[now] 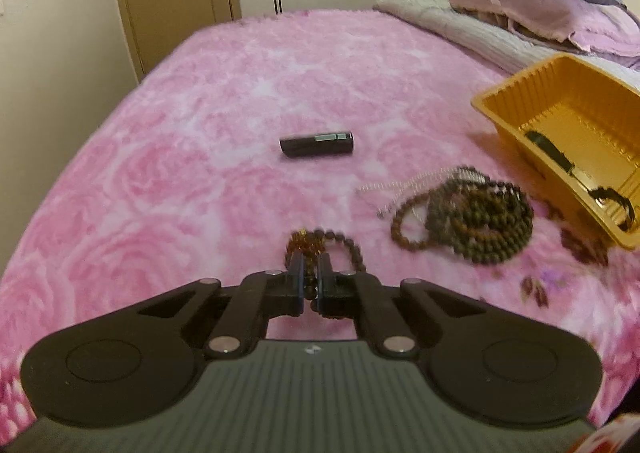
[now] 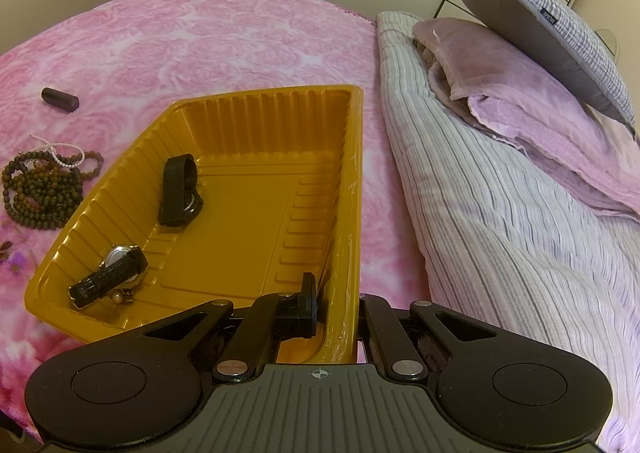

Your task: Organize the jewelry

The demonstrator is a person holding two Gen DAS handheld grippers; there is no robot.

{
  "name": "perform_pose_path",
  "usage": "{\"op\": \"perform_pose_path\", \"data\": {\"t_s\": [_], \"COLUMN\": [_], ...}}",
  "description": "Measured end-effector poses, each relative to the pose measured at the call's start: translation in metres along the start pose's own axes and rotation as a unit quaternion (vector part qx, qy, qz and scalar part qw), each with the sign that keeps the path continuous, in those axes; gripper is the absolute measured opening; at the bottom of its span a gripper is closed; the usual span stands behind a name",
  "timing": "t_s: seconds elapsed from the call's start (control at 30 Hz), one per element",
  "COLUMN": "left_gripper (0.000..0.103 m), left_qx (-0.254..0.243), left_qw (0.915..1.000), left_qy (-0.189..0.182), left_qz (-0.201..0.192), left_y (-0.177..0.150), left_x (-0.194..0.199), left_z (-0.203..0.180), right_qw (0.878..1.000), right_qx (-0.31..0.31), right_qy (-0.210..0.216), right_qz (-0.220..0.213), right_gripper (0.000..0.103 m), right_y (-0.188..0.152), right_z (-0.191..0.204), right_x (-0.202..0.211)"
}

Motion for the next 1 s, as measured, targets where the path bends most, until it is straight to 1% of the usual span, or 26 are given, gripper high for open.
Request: {"op": "perform_pose_path", "data": {"t_s": [0.13,0.2,0.37,0.43,0.47,0.53,0.57,0.67,0.73,0.77,0.8,0.87,1.0], "left_gripper": [0.007,0.010,0.011,0.014,0.017,0.020,0.021,0.021,0.018,0.012,0.008,0.004,0.004], "left_qx": [0.010,0.025,0.039,0.043,0.050,0.071,0.072,0.050,0.055,0.057,0.056,0.048,0.036], "left_qw": [0.9999,0.9997,0.9991,0.9990,0.9987,0.9969,0.9963,0.9979,0.9979,0.9978,0.9979,0.9986,0.9992], "left_qy": [0.006,0.003,0.012,0.010,0.003,-0.021,-0.026,-0.014,-0.010,-0.011,-0.012,-0.007,-0.011], "left_qz": [0.004,-0.001,-0.007,0.001,0.011,0.028,0.038,0.038,0.034,0.031,0.028,0.019,0.010], "left_y": [-0.003,-0.001,0.008,0.010,0.010,0.009,0.007,0.003,0.003,0.003,0.004,0.006,0.011], "left_x": [-0.004,-0.004,-0.008,-0.016,-0.021,-0.028,-0.031,-0.033,-0.030,-0.028,-0.026,-0.020,-0.013], "left_z": [0.006,0.011,0.023,0.026,0.028,0.030,0.029,0.023,0.023,0.023,0.022,0.021,0.018], "right_qw": [1.000,1.000,1.000,1.000,1.000,1.000,1.000,1.000,1.000,1.000,1.000,1.000,1.000], "right_qx": [0.001,0.000,0.000,0.000,0.000,0.000,0.000,-0.001,-0.002,-0.002,-0.002,-0.002,-0.003], "right_qy": [0.000,0.000,0.000,-0.001,-0.001,-0.001,-0.001,-0.001,-0.001,-0.001,-0.001,-0.001,-0.001], "right_qz": [0.000,0.000,0.000,0.001,0.001,0.001,0.001,0.002,0.002,0.002,0.002,0.002,0.002], "right_gripper": [0.004,0.004,0.004,0.004,0.004,0.004,0.004,0.004,0.004,0.004,0.004,0.004,0.004], "right_y": [0.000,0.000,0.000,0.000,0.000,0.000,0.000,0.000,0.000,0.000,0.000,0.000,0.000], "right_z": [0.001,0.000,0.000,0.001,0.001,0.001,0.001,0.000,0.000,0.000,0.000,0.000,0.000], "right_x": [0.001,0.001,0.001,0.001,0.001,0.001,0.001,0.000,0.000,0.000,0.000,0.000,0.000]}}
Point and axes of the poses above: each gripper's, at about its wrist camera, not at the fingertips, and x roughly against the way its jaws point, z to its left, y to its top, the point moved 4 cm from there along -x, roughly the way its jaws point, and after that the axes turned 7 degrees about x, right-handed, at the moved point
